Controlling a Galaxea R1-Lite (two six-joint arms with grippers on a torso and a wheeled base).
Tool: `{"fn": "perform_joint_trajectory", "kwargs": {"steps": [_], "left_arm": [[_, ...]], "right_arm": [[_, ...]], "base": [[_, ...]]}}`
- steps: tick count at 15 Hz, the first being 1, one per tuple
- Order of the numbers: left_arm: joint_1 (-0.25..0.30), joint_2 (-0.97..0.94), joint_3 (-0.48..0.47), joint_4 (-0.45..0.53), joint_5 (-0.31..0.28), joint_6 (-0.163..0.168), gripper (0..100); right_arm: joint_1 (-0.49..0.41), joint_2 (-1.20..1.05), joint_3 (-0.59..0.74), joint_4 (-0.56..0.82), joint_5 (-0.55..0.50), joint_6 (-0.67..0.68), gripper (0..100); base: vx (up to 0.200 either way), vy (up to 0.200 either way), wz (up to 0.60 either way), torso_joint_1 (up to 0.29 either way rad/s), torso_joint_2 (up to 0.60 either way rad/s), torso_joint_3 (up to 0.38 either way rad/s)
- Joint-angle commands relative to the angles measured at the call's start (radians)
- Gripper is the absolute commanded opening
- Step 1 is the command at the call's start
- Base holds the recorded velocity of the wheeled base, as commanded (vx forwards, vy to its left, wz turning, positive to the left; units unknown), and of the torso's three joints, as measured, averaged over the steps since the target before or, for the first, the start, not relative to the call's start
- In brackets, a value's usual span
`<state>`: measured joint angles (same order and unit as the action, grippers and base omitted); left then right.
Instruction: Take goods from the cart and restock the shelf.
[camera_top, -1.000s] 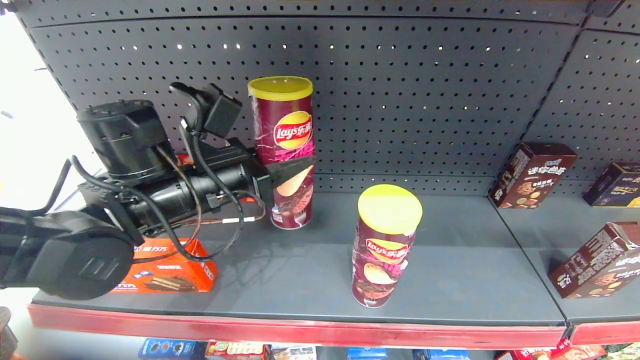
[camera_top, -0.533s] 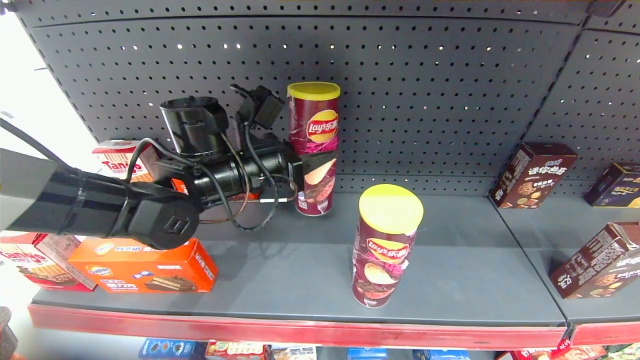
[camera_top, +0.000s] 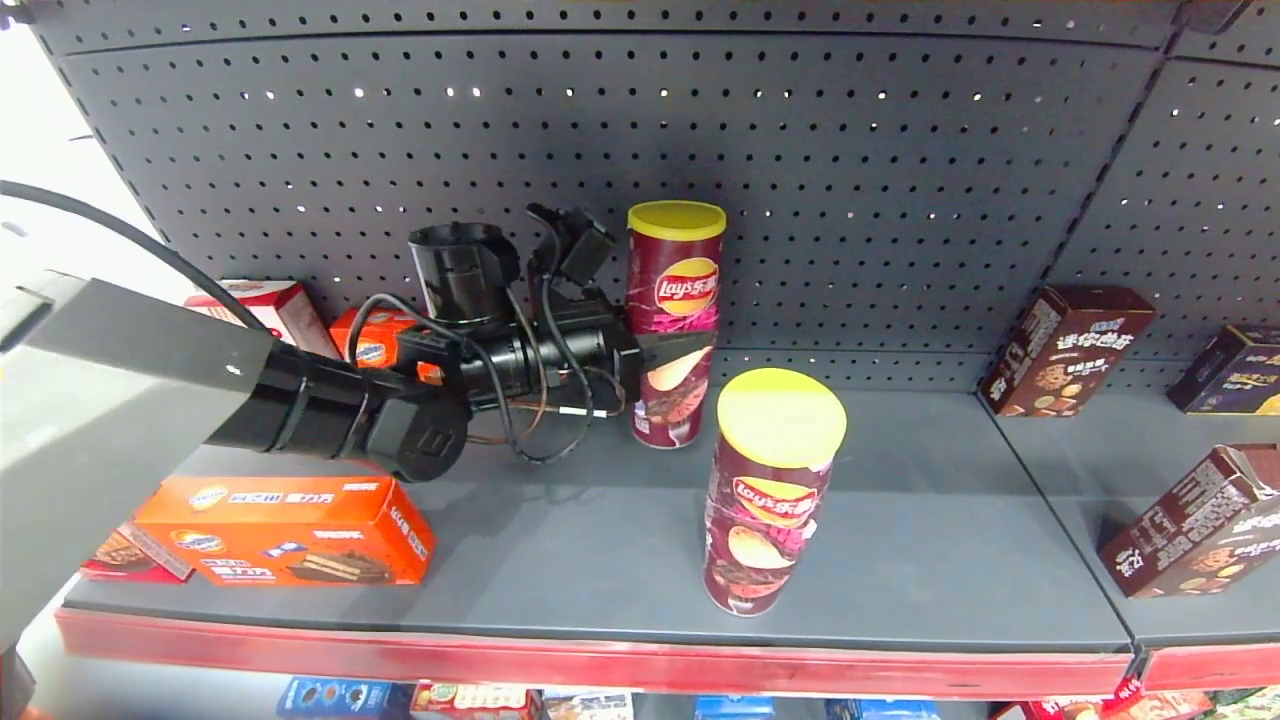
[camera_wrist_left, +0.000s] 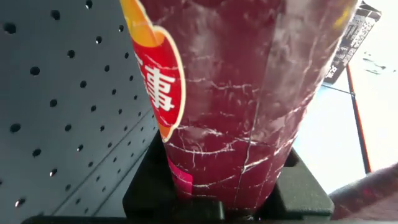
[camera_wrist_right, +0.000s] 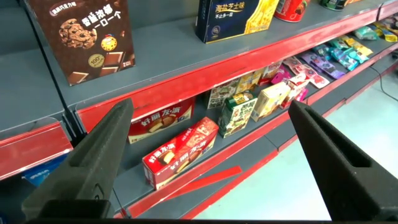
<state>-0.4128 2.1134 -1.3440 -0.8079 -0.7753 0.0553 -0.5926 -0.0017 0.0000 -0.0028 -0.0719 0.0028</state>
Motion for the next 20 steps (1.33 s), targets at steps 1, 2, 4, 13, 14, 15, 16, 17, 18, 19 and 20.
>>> {"fn": "perform_joint_trajectory", "kwargs": {"steps": [1,2,4,13,14,15,16,17,18,19,20], "left_arm": [[0.009,0.062,-0.06,0.001,-0.021,0.0,0],[0.022,0.086,-0.104,0.004,-0.028,-0.002,0],[0.026,0.128,-0.164,0.007,-0.041,-0.003,0],[0.023,0.198,-0.241,0.003,-0.042,0.0,0],[0.023,0.206,-0.239,0.001,-0.041,0.001,0],[0.023,0.211,-0.239,0.001,-0.041,0.008,0],[0.023,0.212,-0.241,0.001,-0.041,0.015,0],[0.022,0.223,-0.251,0.004,-0.041,0.029,0],[0.019,0.231,-0.253,0.001,-0.041,0.031,0],[0.015,0.231,-0.251,-0.001,-0.041,0.031,0],[0.014,0.232,-0.253,-0.002,-0.041,0.031,0]], "right_arm": [[0.0,0.002,0.0,0.0,0.0,0.0,100],[0.0,0.002,0.0,0.0,0.0,0.0,100],[0.0,0.002,0.0,0.0,0.0,0.0,100],[0.0,0.002,0.0,0.0,0.0,0.0,100],[-0.001,0.002,0.0,0.0,0.0,0.0,100],[0.0,0.002,0.0,0.0,0.0,0.0,100],[-0.001,0.002,0.0,0.0,0.0,0.0,100],[0.0,0.002,0.0,0.0,0.0,0.0,100],[-0.001,0.002,0.0,0.0,0.0,0.0,100],[-0.001,0.002,0.0,0.0,0.0,0.0,100],[-0.001,0.002,0.0,0.0,0.0,0.0,100]], "base": [[0.0,0.0,0.0,0.0,0.0,0.0],[0.0,0.0,0.0,0.0,0.0,0.0],[0.0,0.0,0.0,0.0,0.0,0.0],[0.0,0.0,0.0,0.0,0.0,0.0],[0.0,0.0,0.0,0.0,0.0,0.0],[0.0,0.0,0.0,0.0,0.0,0.0],[0.0,0.0,0.0,0.0,0.0,0.0],[0.0,0.0,0.0,0.0,0.0,0.0],[0.0,0.0,0.0,0.0,0.0,0.0],[0.0,0.0,0.0,0.0,0.0,0.0],[0.0,0.0,0.0,0.0,0.0,0.0]]}}
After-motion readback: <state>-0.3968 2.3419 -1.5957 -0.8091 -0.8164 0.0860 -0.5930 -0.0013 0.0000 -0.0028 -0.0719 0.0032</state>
